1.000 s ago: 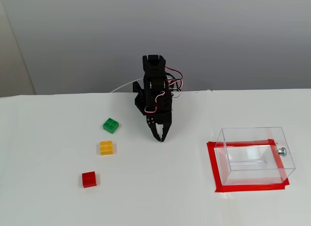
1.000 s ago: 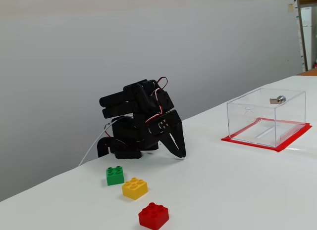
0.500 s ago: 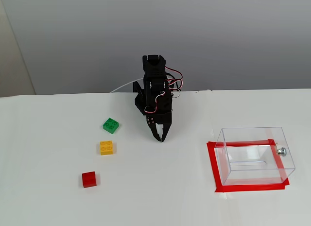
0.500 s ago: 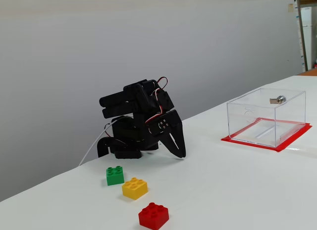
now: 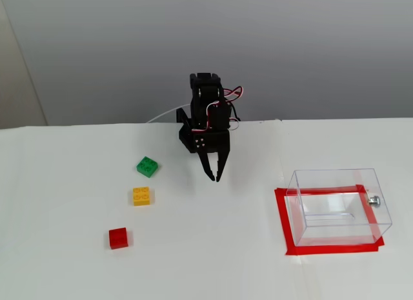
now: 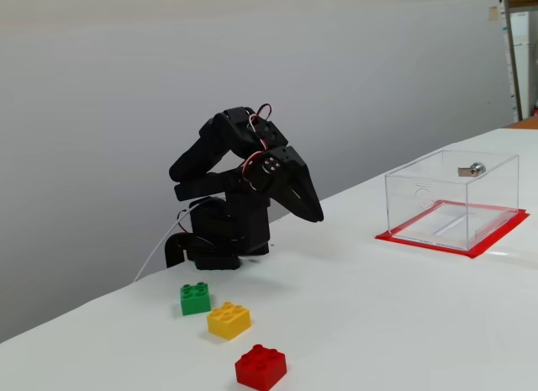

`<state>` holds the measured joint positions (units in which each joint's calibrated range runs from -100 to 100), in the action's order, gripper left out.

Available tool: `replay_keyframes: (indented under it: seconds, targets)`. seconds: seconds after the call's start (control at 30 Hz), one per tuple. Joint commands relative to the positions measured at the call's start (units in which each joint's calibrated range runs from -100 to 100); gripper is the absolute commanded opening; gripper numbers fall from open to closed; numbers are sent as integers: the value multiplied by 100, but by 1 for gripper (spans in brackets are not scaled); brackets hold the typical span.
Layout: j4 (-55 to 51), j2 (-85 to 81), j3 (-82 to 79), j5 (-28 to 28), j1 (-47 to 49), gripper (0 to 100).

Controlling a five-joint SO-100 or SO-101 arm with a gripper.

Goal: Pick the red lego brick and place it into the transparent box

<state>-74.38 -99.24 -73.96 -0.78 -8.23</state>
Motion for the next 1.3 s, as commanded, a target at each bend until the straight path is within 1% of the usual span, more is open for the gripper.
replay_keyframes:
  seconds: [0.0,0.13,0.33,0.67,0.9,1.0,1.1,1.27]
  targets:
    - [-3,212,479,21,-312,1]
    - [5,866,769,21,-867,1]
    - [5,2351,1483,21,-1599,1]
    - [14,4964,3282,47,-2346,1]
    - [14,6279,4313,825,-2723,1]
    - [66,6687,4621,1289,-2967,1]
    - [554,7043,4702,1680,-3277,1]
    - [1633,7629,4711,1973,-3728,1]
